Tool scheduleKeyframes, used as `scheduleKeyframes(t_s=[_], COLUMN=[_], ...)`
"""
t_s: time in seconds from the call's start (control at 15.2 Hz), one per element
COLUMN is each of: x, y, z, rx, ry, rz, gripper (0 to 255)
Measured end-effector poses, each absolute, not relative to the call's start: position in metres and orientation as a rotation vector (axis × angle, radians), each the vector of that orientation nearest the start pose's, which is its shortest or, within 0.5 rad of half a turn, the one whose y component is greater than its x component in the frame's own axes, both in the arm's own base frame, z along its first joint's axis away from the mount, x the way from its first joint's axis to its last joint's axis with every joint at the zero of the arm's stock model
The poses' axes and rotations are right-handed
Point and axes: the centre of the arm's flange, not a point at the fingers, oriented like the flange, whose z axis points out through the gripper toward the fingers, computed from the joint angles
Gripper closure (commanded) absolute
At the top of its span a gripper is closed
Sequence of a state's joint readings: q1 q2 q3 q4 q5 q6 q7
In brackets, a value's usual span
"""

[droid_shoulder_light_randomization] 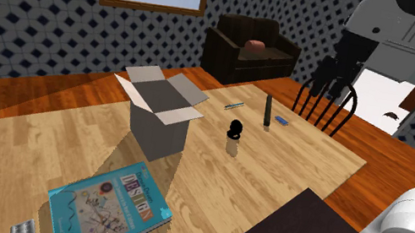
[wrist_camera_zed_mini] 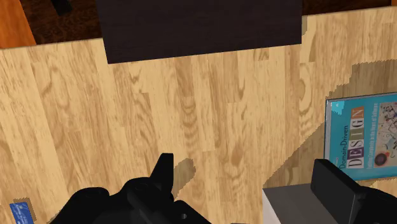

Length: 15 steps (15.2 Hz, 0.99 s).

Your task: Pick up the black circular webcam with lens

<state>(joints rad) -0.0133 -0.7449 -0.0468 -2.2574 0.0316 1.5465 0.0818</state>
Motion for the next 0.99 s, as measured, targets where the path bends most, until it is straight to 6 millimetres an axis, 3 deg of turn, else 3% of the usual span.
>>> scheduleKeyframes(t_s=[0.2,0.99], x=[0.325,0.427], y=[-0.025,-0.064], z=[0.611,0.499], rx=[-3.072,-3.077], ry=[0.201,0.227], rz=[-0.048,-0.043], gripper=[0,0])
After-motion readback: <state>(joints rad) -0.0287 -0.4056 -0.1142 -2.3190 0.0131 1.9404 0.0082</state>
